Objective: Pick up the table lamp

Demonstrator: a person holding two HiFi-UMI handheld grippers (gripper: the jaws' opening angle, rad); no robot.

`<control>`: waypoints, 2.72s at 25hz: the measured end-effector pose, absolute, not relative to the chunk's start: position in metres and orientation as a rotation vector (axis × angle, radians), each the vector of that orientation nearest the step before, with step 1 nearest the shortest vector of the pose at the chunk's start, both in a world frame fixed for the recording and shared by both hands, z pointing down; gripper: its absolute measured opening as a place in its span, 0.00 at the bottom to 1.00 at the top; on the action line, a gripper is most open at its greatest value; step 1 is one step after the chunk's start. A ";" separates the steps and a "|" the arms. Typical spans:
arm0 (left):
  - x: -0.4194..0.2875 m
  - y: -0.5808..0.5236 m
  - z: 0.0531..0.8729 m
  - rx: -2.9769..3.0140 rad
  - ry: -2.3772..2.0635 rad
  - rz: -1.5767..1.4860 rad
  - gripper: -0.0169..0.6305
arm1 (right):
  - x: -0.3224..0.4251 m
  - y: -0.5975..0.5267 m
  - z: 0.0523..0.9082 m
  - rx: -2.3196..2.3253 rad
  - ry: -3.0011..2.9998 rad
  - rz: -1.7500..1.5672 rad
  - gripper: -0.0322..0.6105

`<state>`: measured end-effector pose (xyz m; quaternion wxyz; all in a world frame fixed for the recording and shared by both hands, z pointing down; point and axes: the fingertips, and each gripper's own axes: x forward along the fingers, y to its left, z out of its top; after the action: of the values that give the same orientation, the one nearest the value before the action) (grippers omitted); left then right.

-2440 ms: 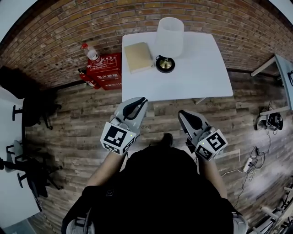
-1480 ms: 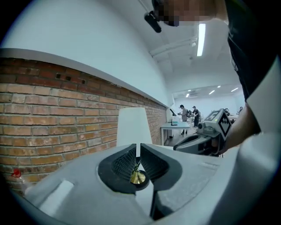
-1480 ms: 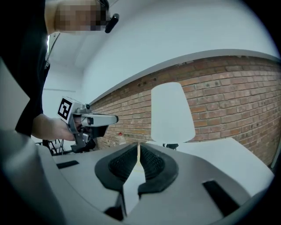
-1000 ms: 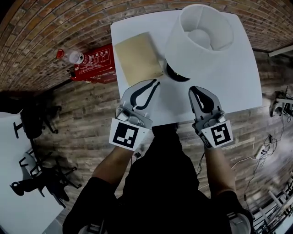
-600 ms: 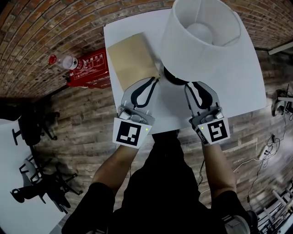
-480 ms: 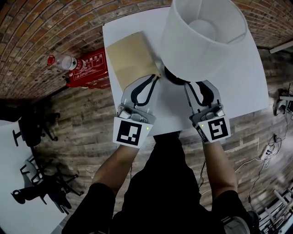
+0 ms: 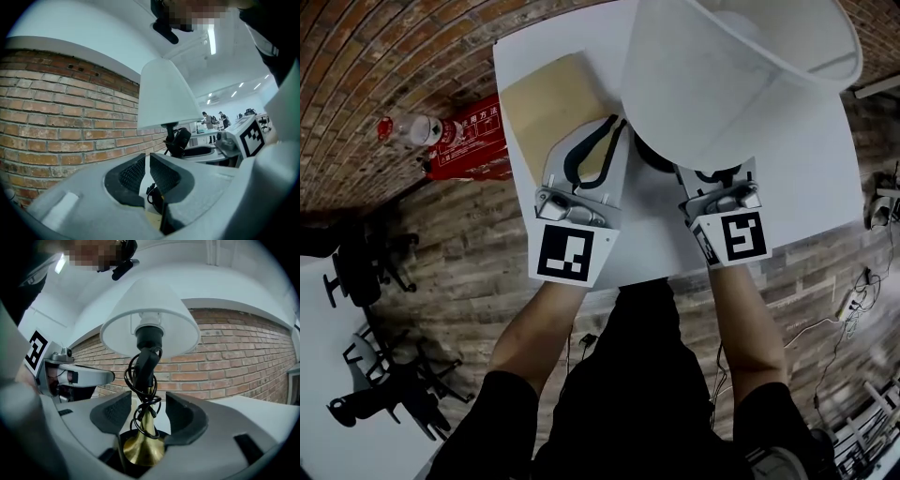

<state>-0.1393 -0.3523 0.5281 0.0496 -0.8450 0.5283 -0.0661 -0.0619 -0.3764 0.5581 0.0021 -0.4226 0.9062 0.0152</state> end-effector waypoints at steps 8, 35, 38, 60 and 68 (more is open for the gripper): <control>-0.139 -0.367 0.533 -2.558 1.632 -0.180 0.08 | -0.079 -0.393 0.550 -1.301 2.791 0.084 0.41; -0.160 -0.384 0.547 -2.511 1.692 -0.203 0.08 | -0.094 -0.415 0.528 -1.370 2.601 0.190 0.22; -0.159 -0.381 0.542 -2.504 1.699 -0.179 0.08 | -0.094 -0.414 0.526 -1.358 2.618 0.180 0.21; -0.182 -0.308 0.434 -2.506 1.728 -0.193 0.08 | -0.073 -0.346 0.431 -1.343 2.792 0.017 0.18; -0.188 -0.257 0.364 -2.479 1.608 -0.245 0.08 | -0.036 -0.302 0.371 -1.433 2.792 0.029 0.18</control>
<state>-0.1881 -0.2569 0.3640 0.0882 -0.8329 0.5401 -0.0825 -0.0361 -0.3019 0.3714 0.0017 -0.4566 0.8896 0.0092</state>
